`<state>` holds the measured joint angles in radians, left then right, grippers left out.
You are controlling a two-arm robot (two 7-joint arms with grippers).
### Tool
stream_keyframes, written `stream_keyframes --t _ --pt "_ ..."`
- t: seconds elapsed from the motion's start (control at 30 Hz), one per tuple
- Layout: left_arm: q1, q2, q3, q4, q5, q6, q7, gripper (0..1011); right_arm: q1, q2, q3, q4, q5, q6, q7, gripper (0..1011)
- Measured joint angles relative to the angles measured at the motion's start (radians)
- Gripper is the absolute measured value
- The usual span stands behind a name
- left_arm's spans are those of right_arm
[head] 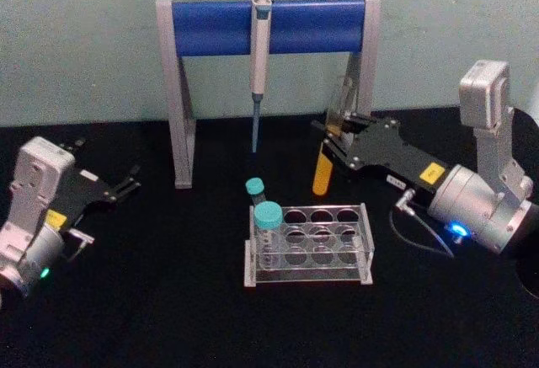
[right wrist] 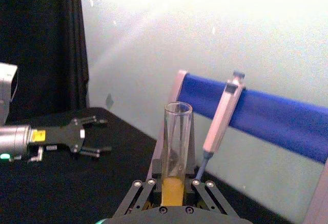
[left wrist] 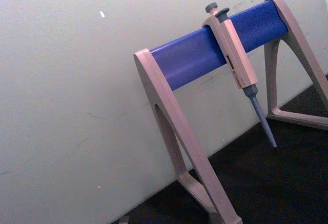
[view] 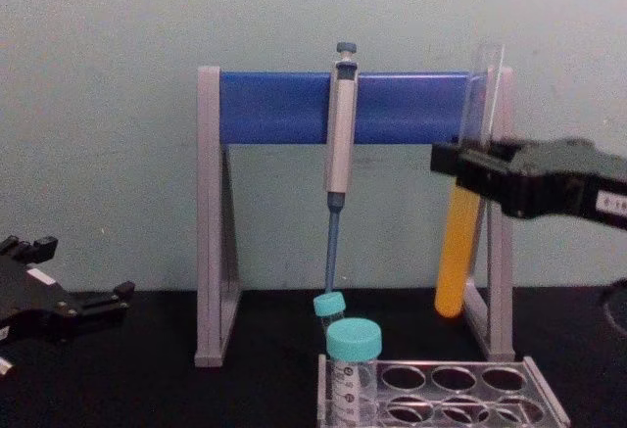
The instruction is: Pick up the test tube from the test tube rack, shake it, then place it back into the test tube rack.
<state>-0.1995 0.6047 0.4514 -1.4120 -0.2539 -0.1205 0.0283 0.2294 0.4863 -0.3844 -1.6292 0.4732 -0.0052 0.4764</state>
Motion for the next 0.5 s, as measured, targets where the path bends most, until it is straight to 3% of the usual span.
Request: stream_keyframes --t 0.5 --pt "0.0 0.0 0.0 0.0 0.0 0.0 0.0 1001 0.028 -0.014 0.002 0.007 -0.002 0.007 -0.006 232"
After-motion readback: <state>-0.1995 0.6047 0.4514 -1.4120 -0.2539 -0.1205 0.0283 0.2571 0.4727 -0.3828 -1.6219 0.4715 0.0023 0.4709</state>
